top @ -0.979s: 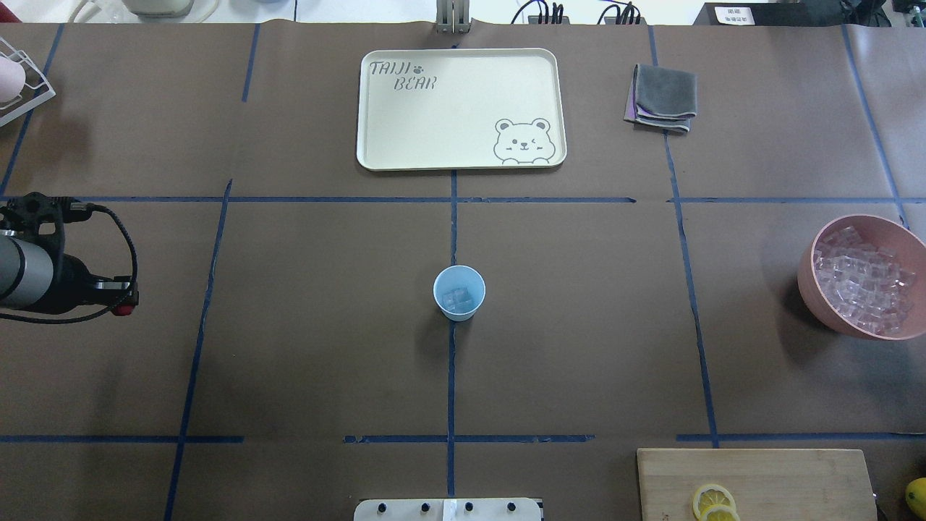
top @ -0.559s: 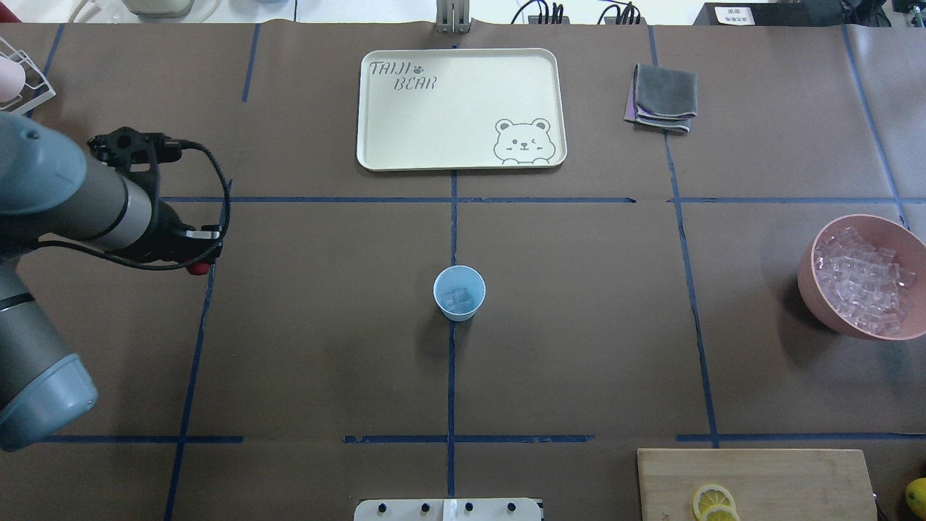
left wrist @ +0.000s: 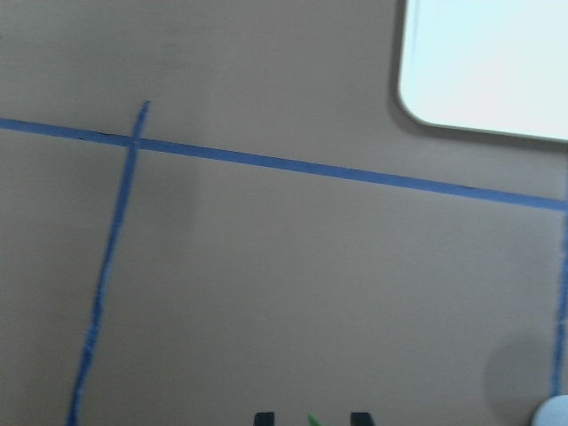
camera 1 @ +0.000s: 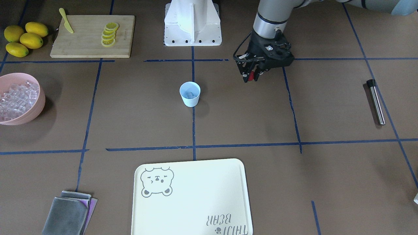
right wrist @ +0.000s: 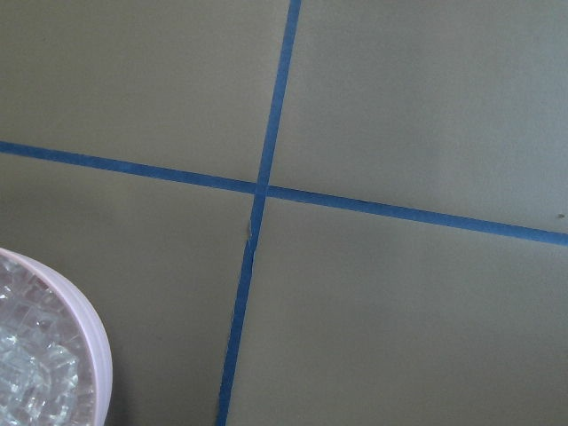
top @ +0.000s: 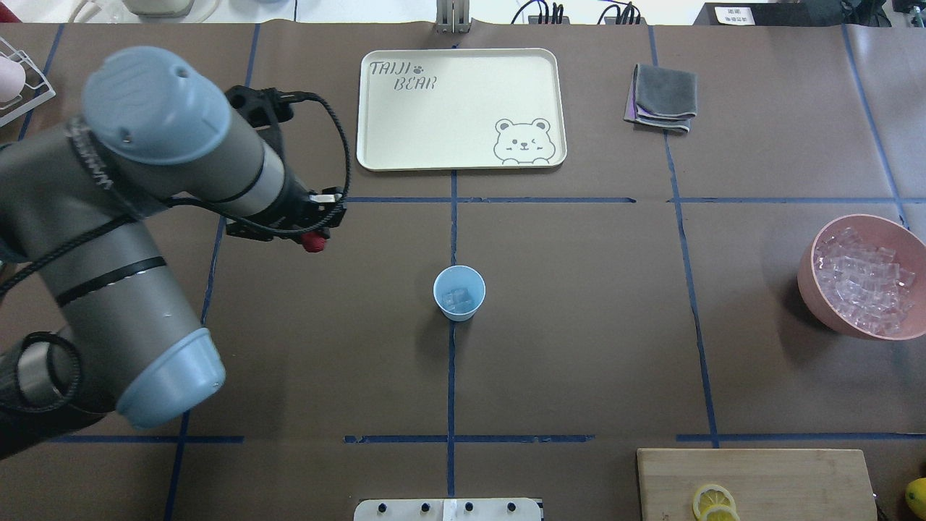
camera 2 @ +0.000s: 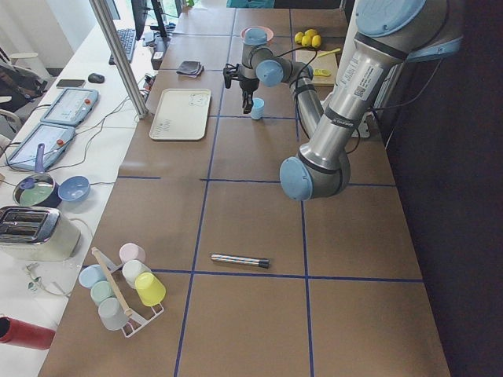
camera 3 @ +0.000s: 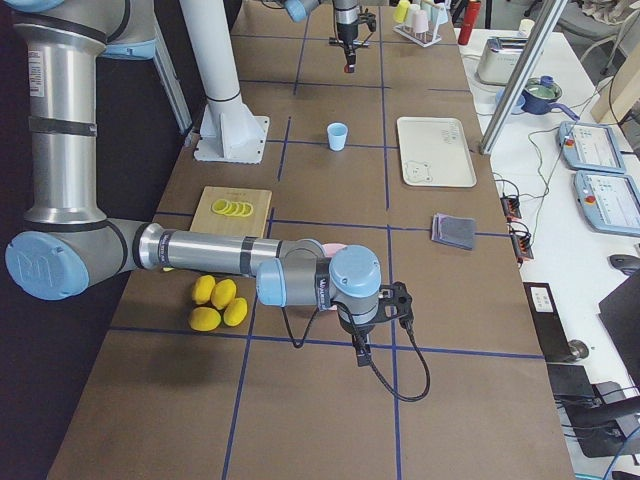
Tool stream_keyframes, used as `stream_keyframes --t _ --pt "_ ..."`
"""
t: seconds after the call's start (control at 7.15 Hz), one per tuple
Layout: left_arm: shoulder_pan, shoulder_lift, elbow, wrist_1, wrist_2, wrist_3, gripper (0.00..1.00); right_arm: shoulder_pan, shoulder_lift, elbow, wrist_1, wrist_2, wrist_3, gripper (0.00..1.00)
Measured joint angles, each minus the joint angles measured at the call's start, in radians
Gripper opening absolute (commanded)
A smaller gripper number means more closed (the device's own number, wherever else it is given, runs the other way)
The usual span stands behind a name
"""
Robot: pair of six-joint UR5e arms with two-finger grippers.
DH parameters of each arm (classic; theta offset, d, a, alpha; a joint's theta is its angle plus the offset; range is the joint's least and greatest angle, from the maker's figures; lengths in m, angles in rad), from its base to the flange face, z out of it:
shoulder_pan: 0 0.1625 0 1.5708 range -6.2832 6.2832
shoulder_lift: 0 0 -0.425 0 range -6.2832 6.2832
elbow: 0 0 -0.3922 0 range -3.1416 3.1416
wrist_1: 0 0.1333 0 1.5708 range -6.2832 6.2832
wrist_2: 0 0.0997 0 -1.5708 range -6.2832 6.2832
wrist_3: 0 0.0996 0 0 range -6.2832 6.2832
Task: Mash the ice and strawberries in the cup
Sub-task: 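Carry the strawberry with the left gripper over the light-blue cup, then open the left gripper to drop the strawberry into the cup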
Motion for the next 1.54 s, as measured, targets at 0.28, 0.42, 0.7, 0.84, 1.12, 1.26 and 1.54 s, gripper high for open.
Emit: stream_keyframes --t 0.28,0.42,0.7,0.84,1.12,1.26,1.54 --pt "0.058 -0.121 0.133 -0.053 0.009 -0.095 0.0 0.0 -0.002 -0.002 0.001 0.001 0.017 0.99" --pt "0.083 -0.164 0.188 -0.07 0.017 -0.122 0.0 0.001 -0.002 -0.002 0.001 0.001 0.02 0.99" --pt "0.128 -0.234 0.301 -0.122 0.042 -0.163 0.0 0.001 -0.002 -0.002 0.001 0.001 0.021 0.99" --pt "0.143 -0.248 0.339 -0.148 0.058 -0.174 0.0 0.001 -0.002 -0.002 0.001 0.001 0.02 0.99" --pt "0.159 -0.253 0.363 -0.165 0.068 -0.181 0.03 0.001 -0.002 -0.001 0.001 0.001 0.021 0.99" --pt "0.165 -0.252 0.366 -0.167 0.069 -0.181 0.04 0.001 -0.002 0.0 0.001 0.001 0.021 0.99" --pt "0.175 -0.251 0.366 -0.168 0.069 -0.181 0.37 0.001 -0.002 0.002 0.001 0.001 0.021 0.99"
